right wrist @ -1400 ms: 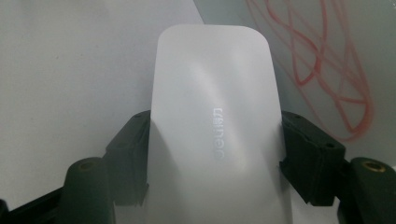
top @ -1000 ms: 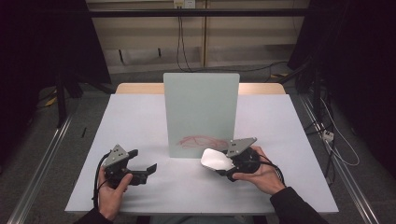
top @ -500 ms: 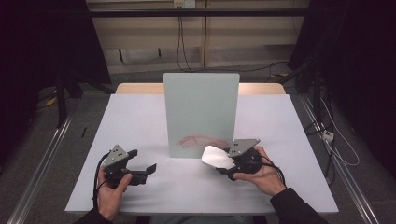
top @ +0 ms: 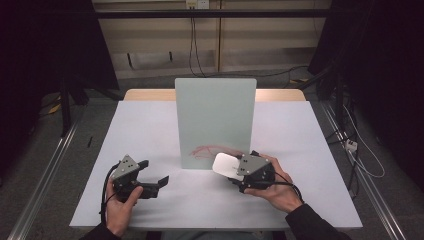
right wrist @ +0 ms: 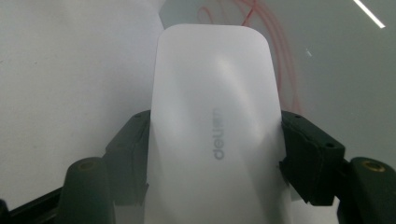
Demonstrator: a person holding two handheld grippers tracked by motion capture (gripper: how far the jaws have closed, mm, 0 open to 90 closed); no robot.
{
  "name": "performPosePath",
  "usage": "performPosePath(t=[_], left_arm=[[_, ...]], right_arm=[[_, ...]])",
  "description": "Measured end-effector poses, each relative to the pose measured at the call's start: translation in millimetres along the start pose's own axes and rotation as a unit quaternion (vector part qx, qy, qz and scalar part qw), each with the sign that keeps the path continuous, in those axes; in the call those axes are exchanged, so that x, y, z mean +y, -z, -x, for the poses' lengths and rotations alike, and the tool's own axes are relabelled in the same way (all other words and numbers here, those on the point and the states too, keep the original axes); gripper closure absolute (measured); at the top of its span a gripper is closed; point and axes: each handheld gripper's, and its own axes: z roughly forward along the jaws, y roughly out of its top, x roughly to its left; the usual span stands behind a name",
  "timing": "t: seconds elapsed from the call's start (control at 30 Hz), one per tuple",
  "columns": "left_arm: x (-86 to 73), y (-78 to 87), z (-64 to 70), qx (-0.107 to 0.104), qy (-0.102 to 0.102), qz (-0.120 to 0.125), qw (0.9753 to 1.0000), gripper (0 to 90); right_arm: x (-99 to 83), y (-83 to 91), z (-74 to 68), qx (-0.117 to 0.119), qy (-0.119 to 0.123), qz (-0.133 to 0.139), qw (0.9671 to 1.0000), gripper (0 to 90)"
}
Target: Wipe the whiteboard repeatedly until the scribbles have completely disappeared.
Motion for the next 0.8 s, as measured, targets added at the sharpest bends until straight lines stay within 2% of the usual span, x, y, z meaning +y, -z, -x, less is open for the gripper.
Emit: performPosePath(t=[0.33, 0.6, 0.8], left_arm=[[0.1, 0.4, 0.1, 0.000, 0.000, 0.001, 1.0000, 4.7], [0.0, 0.2, 0.2, 0.000, 0.000, 0.001, 1.0000, 4.7], [0.0, 0.4, -0.1, 0.000, 0.000, 0.001, 1.0000, 4.7]], right_arm=[[9.7, -7.6, 3.0, -0.043, 0.042, 0.007, 0.9982, 31.6], [15.1, -9.5, 4.4, -0.074, 0.057, 0.013, 0.9955, 31.6], [15.5, -14.2, 1.4, -0.077, 0.067, 0.001, 0.9948, 31.6]])
